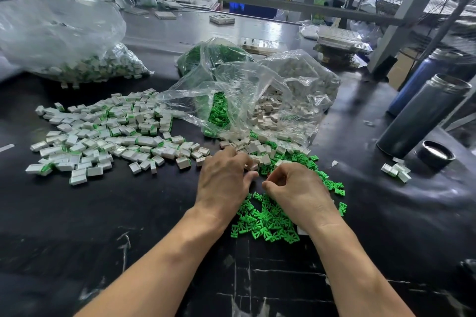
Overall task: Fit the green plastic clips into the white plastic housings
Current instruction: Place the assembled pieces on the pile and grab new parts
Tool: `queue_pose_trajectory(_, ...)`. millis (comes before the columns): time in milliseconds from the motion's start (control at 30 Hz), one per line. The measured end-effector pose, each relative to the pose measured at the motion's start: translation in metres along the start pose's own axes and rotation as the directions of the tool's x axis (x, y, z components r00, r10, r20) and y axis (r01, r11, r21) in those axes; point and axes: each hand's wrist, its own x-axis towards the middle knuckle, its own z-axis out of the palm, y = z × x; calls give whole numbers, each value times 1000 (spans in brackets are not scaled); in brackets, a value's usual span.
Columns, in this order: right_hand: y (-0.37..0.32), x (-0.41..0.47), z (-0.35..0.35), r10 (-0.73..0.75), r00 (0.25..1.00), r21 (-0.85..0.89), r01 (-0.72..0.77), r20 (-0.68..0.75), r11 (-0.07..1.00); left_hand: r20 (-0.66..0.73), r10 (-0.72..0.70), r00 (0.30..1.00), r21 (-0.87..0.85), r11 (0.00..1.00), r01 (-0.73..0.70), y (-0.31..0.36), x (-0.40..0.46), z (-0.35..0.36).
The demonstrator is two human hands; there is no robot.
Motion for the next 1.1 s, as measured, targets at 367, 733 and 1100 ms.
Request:
queue_pose_trajectory(367,1,3,6,32,987,515,54,-158,856,-4,-60,998,-242,969,58,-2,0,-5)
queue_pose_trajectory(733,-10,-5,1,-37,984,787,163,-176,594,185,-158,970,-899,372,232,-4,2,-11)
queue_pose_trajectory(1100,-10,-6,4,-60,982,798,182,-180,575,228,-75,971,-825,514,233,1,-3,-16)
